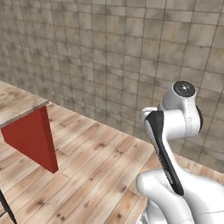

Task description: Four empty soda cans are scattered around the kitchen. Gather all the cans and cluster them next to the stove for recycling.

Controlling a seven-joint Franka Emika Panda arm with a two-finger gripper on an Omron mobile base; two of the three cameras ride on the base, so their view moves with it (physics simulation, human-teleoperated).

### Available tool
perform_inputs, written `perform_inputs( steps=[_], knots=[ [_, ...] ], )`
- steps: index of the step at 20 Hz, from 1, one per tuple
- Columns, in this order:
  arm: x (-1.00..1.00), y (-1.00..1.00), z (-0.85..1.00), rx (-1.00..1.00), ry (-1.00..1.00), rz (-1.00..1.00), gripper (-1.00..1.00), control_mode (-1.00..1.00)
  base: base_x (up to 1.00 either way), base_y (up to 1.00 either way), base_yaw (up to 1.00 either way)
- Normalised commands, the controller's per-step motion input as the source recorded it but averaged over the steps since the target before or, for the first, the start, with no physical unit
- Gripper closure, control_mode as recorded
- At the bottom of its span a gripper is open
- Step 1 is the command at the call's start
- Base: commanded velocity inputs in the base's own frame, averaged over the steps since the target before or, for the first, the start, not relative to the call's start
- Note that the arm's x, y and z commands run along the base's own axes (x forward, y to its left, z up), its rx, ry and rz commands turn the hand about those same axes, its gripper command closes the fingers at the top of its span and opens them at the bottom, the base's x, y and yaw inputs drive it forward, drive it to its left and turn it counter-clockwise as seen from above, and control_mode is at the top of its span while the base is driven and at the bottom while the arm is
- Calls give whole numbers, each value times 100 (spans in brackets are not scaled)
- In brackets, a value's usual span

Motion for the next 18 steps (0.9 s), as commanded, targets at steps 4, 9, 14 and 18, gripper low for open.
perform_inputs(
  steps=[4, 9, 14, 18],
  knots=[
    [0, 0, 0, 0, 0, 0, -100, 100, 51, -11, 41],
    [0, 0, 0, 0, 0, 0, -100, 100, 82, -39, 21],
    [0, 0, 0, 0, 0, 0, -100, 100, 85, -42, 20],
    [0, 0, 0, 0, 0, 0, -100, 100, 80, -38, 22]
  ],
)
